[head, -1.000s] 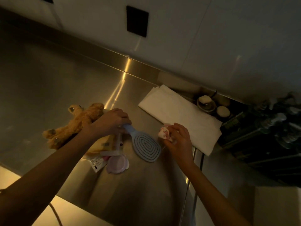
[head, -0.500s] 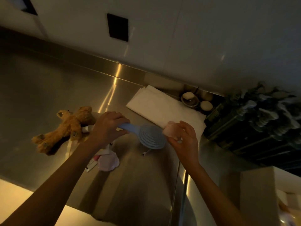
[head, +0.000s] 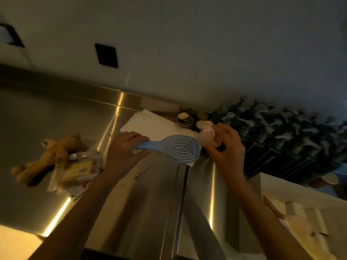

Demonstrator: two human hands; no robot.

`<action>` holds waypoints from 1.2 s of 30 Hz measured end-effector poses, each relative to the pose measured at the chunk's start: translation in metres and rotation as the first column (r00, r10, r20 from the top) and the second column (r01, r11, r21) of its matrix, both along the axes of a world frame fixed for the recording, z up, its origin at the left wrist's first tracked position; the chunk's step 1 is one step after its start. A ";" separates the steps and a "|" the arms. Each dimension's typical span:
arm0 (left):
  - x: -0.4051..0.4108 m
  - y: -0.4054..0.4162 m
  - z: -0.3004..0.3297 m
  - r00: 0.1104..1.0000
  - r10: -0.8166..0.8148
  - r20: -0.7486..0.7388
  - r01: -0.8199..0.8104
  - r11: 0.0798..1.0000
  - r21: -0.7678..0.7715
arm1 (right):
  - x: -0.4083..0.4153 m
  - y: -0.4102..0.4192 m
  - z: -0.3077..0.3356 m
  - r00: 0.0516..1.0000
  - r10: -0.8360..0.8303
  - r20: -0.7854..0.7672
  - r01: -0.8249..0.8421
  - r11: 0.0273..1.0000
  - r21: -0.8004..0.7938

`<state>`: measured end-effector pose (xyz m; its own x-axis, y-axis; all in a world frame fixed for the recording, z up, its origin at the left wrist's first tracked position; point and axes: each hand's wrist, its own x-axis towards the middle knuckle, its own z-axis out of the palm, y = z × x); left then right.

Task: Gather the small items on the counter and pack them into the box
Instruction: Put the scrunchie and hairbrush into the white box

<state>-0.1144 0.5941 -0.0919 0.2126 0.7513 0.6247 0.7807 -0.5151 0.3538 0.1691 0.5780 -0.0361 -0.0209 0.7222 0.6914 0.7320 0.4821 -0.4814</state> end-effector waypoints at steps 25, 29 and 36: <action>0.401 -0.171 -0.005 0.976 -0.194 0.095 0.204 0.972 -0.114 | 0.375 -0.222 -0.009 0.975 -0.193 -0.106 0.180 0.976 -0.124; 0.418 -0.170 -0.022 0.977 -0.204 0.056 0.212 0.956 -0.201 | 0.385 -0.232 -0.031 0.967 -0.221 -0.127 0.197 0.964 -0.179; 0.433 -0.153 -0.036 0.955 -0.296 -0.026 0.274 0.913 -0.302 | 0.379 -0.233 -0.050 0.946 -0.267 -0.185 0.214 0.941 -0.263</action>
